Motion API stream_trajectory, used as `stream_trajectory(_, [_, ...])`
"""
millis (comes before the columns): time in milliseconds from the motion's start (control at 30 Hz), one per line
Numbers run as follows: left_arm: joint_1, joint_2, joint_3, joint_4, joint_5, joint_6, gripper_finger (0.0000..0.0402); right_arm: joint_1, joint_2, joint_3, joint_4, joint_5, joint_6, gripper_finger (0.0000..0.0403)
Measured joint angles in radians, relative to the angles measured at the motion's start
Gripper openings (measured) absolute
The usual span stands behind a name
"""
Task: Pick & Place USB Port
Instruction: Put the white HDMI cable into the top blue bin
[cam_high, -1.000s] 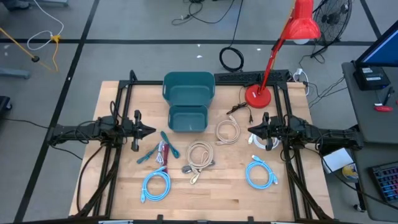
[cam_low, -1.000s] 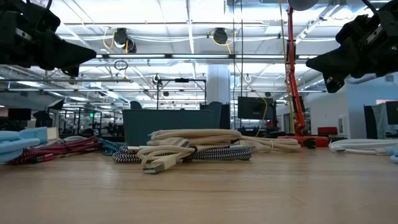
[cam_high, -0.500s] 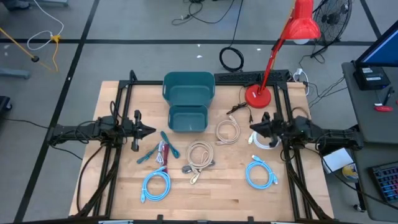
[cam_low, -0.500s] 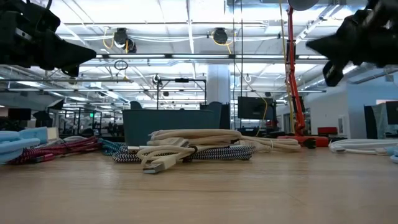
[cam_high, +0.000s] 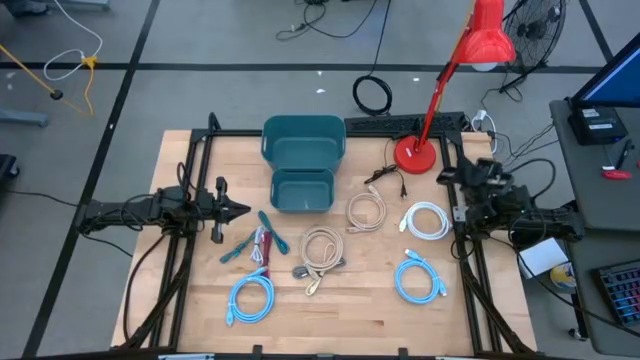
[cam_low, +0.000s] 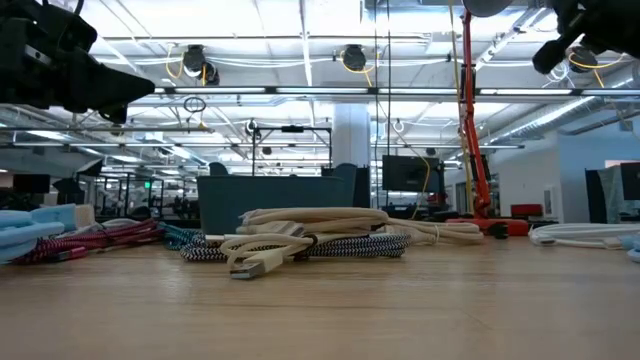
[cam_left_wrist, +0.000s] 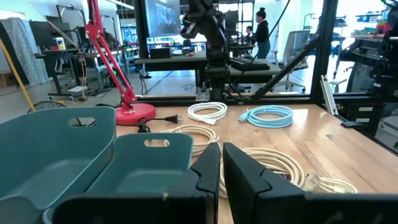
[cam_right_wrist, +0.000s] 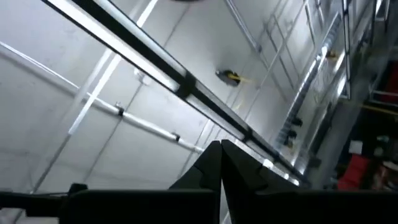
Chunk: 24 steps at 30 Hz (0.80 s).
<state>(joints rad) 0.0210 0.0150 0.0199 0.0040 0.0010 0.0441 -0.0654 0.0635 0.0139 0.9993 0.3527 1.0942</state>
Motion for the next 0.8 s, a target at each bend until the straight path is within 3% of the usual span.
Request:
stream_trajectory(267, [0.0, 0.0, -0.003, 0.035, -0.032, 0.077, 0.0026, 0.0, 0.001, 0.0, -0.017, 0.049, -0.2, 0.0])
stream_trajectory(433, [-0.001, 0.0, -0.003, 0.224, -0.077, 0.028, 0.0026, 0.0, 0.001, 0.0, -0.017, 0.095, -0.259, 0.0])
stream_trajectory(533, [0.0, 0.001, -0.003, 0.45, -0.138, -0.189, 0.0026, 0.0, 0.001, 0.0, -0.019, 0.131, -0.285, 0.0])
stream_trajectory(667, [0.0, 0.006, -0.001, 0.77, -0.342, -0.65, 0.0026, 0.0, 0.001, 0.0, -0.022, 0.187, -0.313, 0.0])
stream_trajectory(733, [0.0, 0.006, -0.001, 0.872, -0.362, -0.778, 0.0026, 0.0, 0.001, 0.0, -0.028, 0.219, -0.329, 0.0])
stream_trajectory(800, [0.0, 0.006, 0.001, 0.913, -0.324, -0.807, 0.0026, 0.0, 0.001, 0.0, -0.044, 0.243, -0.332, 0.0])
